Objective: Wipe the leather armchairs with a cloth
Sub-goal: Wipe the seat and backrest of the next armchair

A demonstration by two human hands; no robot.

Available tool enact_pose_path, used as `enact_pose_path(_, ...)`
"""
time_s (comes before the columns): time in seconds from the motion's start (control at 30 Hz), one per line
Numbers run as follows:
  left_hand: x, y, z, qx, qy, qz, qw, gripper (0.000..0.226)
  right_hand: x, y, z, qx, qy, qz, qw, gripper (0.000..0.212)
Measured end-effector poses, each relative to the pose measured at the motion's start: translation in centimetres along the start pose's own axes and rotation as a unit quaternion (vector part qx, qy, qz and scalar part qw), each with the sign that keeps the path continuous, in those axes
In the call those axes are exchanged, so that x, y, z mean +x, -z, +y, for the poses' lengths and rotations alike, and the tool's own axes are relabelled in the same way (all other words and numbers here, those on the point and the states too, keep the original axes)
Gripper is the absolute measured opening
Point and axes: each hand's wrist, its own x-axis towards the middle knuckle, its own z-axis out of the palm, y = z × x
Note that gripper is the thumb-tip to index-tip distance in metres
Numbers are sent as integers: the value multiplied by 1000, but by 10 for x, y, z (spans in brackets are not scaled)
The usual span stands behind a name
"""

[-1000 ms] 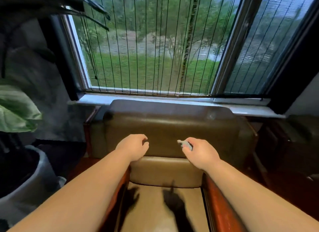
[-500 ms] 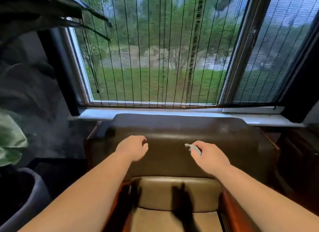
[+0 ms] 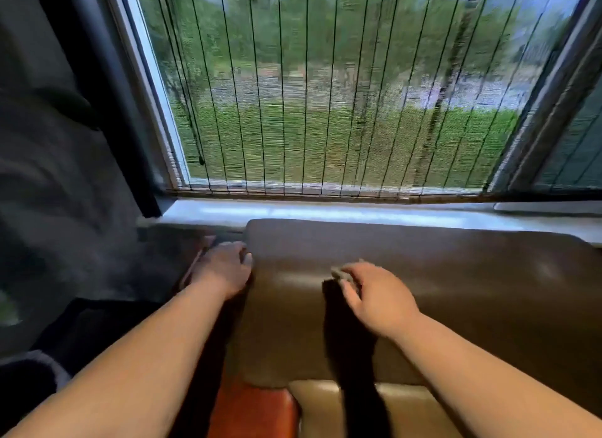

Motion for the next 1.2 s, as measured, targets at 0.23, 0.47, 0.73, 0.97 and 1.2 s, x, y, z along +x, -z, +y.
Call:
enact_pose_path(0.23, 73, -77, -65, -231, 13, 33, 972, 70, 50, -122, -29, -161, 152, -42, 974, 57)
enact_pose_path(0.47, 105, -116, -89, -259, -36, 67, 963, 78, 179, -140, -73, -121, 165, -98, 974, 64)
enact_pose_path(0.73, 116, -121, -98, -255, -57, 67, 963, 77, 201, -150, -90, -100, 213, -106, 966, 64)
enact_pose_path(0.97, 114, -123, -102, -260, -55, 73, 961, 74, 211, -144, -77, -106, 242, -143, 954, 60)
enact_pose_path(1.2, 114, -122, -100, -266, -50, 77, 960, 75, 208, -159, -94, -86, 230, -80, 966, 61)
